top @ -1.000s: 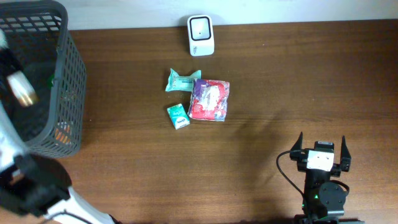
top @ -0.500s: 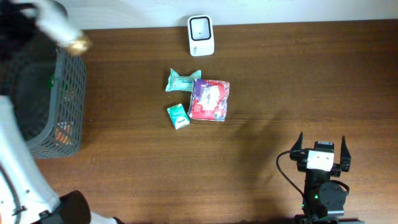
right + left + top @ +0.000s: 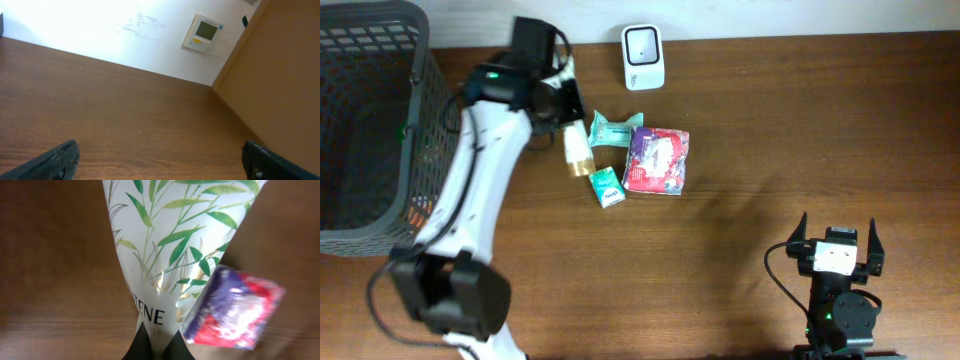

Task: Scan the item barcode
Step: 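Lay the Pantene tube on the table left of the green box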

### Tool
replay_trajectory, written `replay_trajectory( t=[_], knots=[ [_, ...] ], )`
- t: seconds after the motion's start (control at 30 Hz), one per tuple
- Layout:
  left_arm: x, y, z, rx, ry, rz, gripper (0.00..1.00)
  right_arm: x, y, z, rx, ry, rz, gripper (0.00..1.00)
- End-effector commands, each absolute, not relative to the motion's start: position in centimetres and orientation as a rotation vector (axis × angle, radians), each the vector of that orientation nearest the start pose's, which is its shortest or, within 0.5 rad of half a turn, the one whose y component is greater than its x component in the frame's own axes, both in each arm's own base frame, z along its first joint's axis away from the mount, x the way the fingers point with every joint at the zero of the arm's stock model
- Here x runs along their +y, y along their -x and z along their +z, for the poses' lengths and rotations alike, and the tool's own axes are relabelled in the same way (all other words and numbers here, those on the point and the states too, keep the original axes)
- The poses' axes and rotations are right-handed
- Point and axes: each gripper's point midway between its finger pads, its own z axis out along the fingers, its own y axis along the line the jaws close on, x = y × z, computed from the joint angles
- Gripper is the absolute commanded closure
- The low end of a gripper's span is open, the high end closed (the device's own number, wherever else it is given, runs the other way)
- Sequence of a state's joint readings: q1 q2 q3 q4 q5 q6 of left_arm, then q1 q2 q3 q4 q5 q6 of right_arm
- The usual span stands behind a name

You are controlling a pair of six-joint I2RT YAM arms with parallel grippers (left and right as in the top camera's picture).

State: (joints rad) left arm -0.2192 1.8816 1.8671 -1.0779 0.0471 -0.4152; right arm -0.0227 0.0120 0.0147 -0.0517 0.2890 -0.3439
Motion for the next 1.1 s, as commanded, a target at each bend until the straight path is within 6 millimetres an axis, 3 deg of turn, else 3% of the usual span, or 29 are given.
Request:
replay_trajectory(
  t=[0.0, 0.13, 0.17, 0.2, 0.23, 0.27, 0.3, 0.37, 0.53, 0.73, 0.8, 0.93, 1.07],
  knots=[
    [-12.1, -45.8, 14.5, 2.768, 0.197, -0.167, 1.0, -5.7, -23.7, 16.2, 1.647, 0.026, -0.528, 0.01],
    [-12.3, -45.9, 11.1, 2.839, 0.197, -0.138, 0.99, -5.7, -23.7, 16.2, 1.647, 0.026, -0.528, 0.01],
    [-12.3, -45.9, 10.9, 2.844, 0.197, -0.137, 0.95, -5.7, -23.7, 16.2, 1.647, 0.026, -0.528, 0.01],
    [-12.3, -45.9, 10.5, 2.851, 0.198, -0.133, 0.83, -5.7, -23.7, 16.2, 1.647, 0.026, -0.528, 0.01],
    [-12.3, -45.9, 10.5, 2.852, 0.198, -0.133, 0.79, -5.7, -23.7, 16.2, 1.647, 0.026, -0.528, 0.01],
    [-12.3, -45.9, 10.5, 2.851, 0.198, -0.133, 0.63, -5.7, -23.7, 16.2, 1.647, 0.026, -0.528, 0.01],
    [-12.4, -46.0, 10.5, 2.846, 0.197, -0.135, 0.34, -5.7, -23.7, 16.2, 1.647, 0.026, -0.528, 0.01],
    [-12.3, -46.5, 11.1, 2.827, 0.201, -0.143, 0.34, -5.7, -23.7, 16.2, 1.647, 0.026, -0.528, 0.01],
    [-11.7, -47.7, 17.5, 2.751, 0.224, -0.191, 0.27, -5.7, -23.7, 16.2, 1.647, 0.026, -0.528, 0.01],
    [-11.1, -46.6, 29.2, 2.589, 0.219, -0.247, 0.21, -5.7, -23.7, 16.2, 1.647, 0.026, -0.528, 0.01],
    [-11.0, -46.1, 31.8, 2.536, 0.214, -0.265, 0.21, -5.7, -23.7, 16.2, 1.647, 0.026, -0.528, 0.01],
    [-10.8, -45.2, 34.4, 2.482, 0.209, -0.283, 0.21, -5.7, -23.7, 16.2, 1.647, 0.026, -0.528, 0.01],
    [-10.7, -44.9, 34.3, 2.496, 0.201, -0.275, 0.21, -5.7, -23.7, 16.2, 1.647, 0.026, -0.528, 0.01]
  ],
)
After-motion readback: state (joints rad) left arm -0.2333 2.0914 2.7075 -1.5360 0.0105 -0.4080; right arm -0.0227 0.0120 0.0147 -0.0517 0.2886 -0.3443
